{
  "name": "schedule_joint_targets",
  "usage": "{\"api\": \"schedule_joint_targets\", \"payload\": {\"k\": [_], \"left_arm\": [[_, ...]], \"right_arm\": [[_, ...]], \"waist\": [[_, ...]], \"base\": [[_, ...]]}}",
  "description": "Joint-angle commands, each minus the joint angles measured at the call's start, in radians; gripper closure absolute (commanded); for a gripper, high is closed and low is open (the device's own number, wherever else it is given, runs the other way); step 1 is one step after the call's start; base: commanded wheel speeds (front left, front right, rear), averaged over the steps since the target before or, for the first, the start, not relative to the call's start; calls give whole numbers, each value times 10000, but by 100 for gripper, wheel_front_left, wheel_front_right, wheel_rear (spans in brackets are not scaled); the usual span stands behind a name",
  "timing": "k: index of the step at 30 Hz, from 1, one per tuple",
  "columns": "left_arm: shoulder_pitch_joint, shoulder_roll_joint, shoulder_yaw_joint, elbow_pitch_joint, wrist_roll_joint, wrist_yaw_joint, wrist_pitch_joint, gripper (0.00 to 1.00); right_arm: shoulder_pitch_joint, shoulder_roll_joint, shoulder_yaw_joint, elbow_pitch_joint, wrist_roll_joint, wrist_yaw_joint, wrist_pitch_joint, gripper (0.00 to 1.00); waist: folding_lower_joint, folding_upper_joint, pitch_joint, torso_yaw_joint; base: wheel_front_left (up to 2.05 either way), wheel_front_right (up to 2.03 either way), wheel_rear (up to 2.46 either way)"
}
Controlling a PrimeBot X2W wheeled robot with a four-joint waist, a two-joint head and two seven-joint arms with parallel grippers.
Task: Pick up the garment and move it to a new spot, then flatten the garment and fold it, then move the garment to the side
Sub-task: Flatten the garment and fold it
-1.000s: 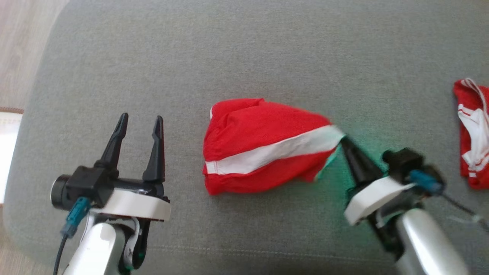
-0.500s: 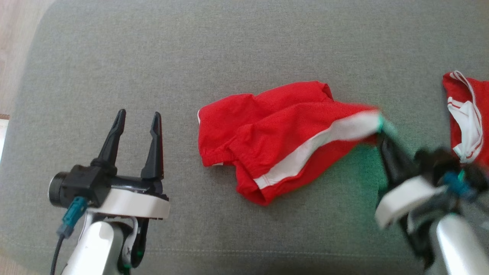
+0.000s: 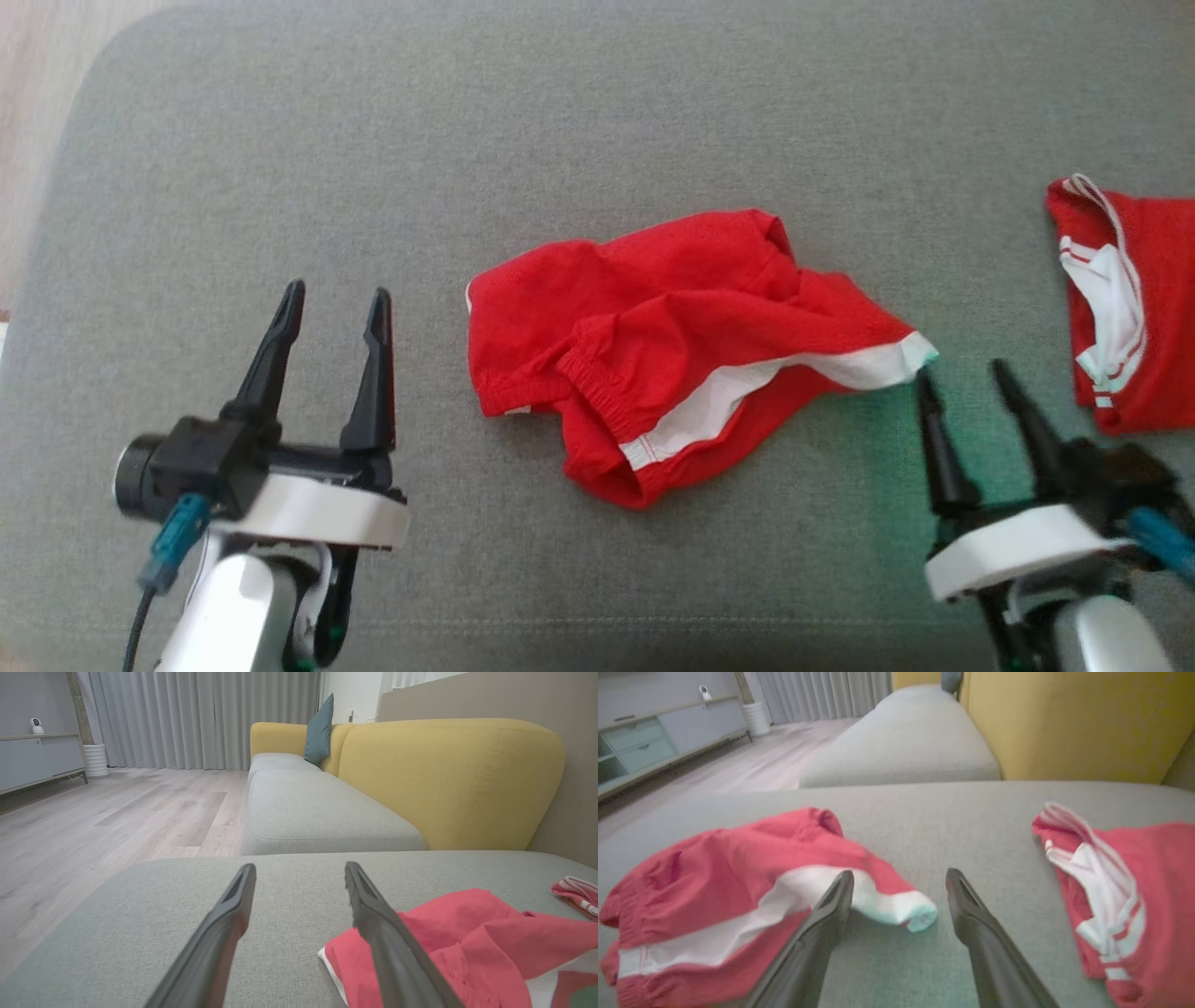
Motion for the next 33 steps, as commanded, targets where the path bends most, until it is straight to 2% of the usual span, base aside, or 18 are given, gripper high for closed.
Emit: {"api": "schedule_joint_targets", "payload": {"k": [1,10,25,29,33], "left_arm": [[-82,139,452,-288,92,56,-120,0],[511,258,406,-316,185,226,-38,0],[761,335,145,-449,211,307,249,0],[645,353,-215,-483,127,28,801,0],[367,197,-1129,-526,-136,-601,2362,0]], "right_arm": [[81,45,81,-671,27,35,-197,0],[47,118,-241,-2466,-222,35,150,0],[364,151,-299,-2757,-94,35,491,0],[372,153,-257,-2708,-3,35,550,0],[332,154,-161,-2665,59,35,618,0]], "waist": [[0,0,-124,-72],[0,0,-728,-255],[0,0,-912,-216],[0,0,-857,-196],[0,0,-720,-169]], "base": [[0,0,0],[0,0,0],[0,0,0],[0,0,0],[0,0,0]]}}
